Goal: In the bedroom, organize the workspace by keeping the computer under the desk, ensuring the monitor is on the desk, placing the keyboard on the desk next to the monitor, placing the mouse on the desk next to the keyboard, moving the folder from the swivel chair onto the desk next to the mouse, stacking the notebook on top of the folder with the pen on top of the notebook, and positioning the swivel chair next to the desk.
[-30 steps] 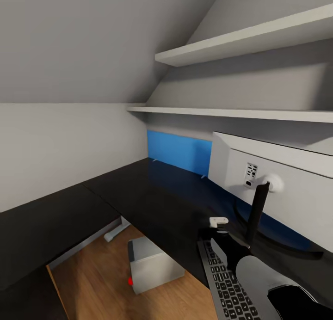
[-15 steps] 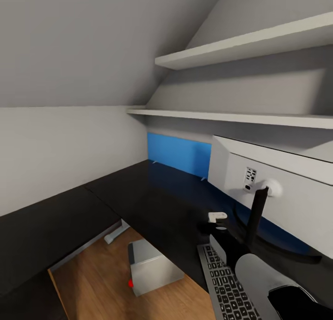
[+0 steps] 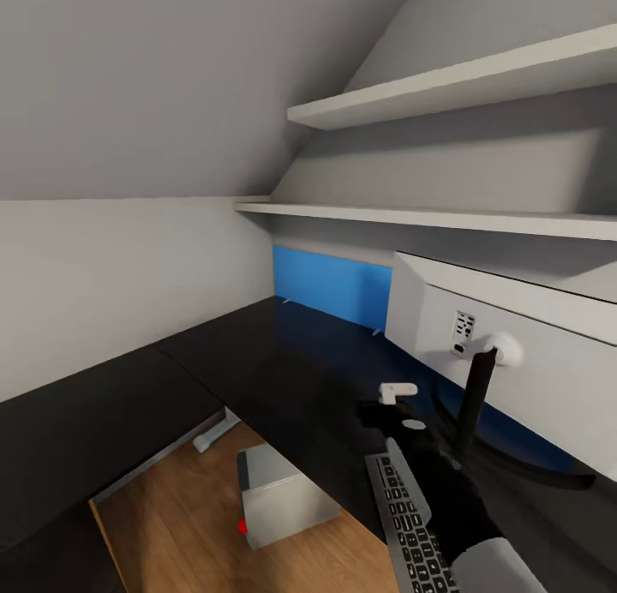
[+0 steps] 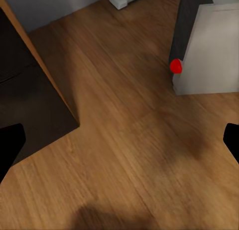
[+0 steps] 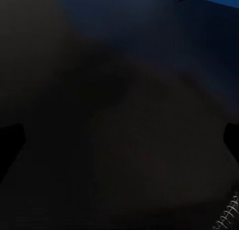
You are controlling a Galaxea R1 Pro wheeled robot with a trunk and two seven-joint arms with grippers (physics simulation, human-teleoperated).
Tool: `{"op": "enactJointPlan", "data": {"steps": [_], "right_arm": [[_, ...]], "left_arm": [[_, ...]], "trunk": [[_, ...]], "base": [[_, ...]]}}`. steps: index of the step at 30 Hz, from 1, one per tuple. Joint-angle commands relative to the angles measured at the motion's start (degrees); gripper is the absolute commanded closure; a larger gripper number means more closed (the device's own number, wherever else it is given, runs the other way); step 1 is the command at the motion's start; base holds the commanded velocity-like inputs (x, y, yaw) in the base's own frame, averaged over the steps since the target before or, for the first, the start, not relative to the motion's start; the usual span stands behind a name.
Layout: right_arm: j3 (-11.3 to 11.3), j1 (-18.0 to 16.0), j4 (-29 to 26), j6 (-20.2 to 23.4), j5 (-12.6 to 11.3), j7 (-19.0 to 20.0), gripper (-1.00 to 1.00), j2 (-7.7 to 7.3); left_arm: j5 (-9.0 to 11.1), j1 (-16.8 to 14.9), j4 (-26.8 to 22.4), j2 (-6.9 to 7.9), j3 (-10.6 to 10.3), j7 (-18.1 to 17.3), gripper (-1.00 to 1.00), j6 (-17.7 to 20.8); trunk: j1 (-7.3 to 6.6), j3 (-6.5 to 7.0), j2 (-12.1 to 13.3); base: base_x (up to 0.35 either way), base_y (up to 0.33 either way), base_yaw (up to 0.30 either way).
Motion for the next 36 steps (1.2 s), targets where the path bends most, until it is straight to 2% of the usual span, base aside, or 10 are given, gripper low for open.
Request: {"op": "enactJointPlan", "data": {"steps": [1,4,5,6,9,12,21,36], "right_arm": [[0.1,1.2,-2.6,1.3,-0.6,-0.5,-1.0,-0.01],[0.1,4.3,-9.2,4.0,-1.2,-0.5,-1.0,0.03],[0.2,6.7,-13.7,5.7,-2.6,-0.5,-1.0,0.05],[0.2,7.8,-15.7,6.5,-3.5,-0.5,-1.0,0.05],[0.3,10.5,-20.4,8.3,-6.2,-0.5,-1.0,0.04],[0.3,11.7,-22.4,9.1,-7.5,-0.4,-1.0,0.04],[0.3,12.4,-23.5,9.2,-8.4,-0.3,-1.0,0.04],[0.4,12.5,-22.5,8.7,-8.6,-0.2,-1.0,0.33]], "left_arm": [[0.2,0.0,0.0,-0.01,-0.5,0.4,-1.0,-0.1],[0.2,0.0,0.0,-0.01,-0.5,0.4,-1.0,-0.1],[0.2,0.0,0.0,-0.01,-0.5,0.4,-1.0,-0.1],[0.2,0.0,0.0,-0.01,-0.5,0.4,-1.0,-0.1],[0.2,0.0,0.0,-0.01,-0.5,0.3,-1.0,-0.1],[0.2,0.0,0.0,-0.01,-0.5,0.2,-1.0,-0.1],[0.2,0.0,0.0,-0.01,-0.6,0.0,-1.0,-0.1],[0.2,0.0,0.0,-0.01,-0.6,0.0,-1.0,0.0]], "trunk": [[0.0,-0.06,0.0],[0.0,-0.06,0.0],[0.0,-0.06,0.0],[0.0,-0.06,0.0],[0.0,-0.06,0.0],[0.0,-0.06,0.0],[0.0,-0.06,0.0],[0.0,-0.06,0.0]], "base": [[0.0,0.0,0.0],[0.0,0.0,0.0],[0.0,0.0,0.0],[0.0,0.0,0.0],[0.0,0.0,0.0],[0.0,0.0,0.0],[-0.017,0.0,0.0],[-0.274,0.0,0.0]]}}
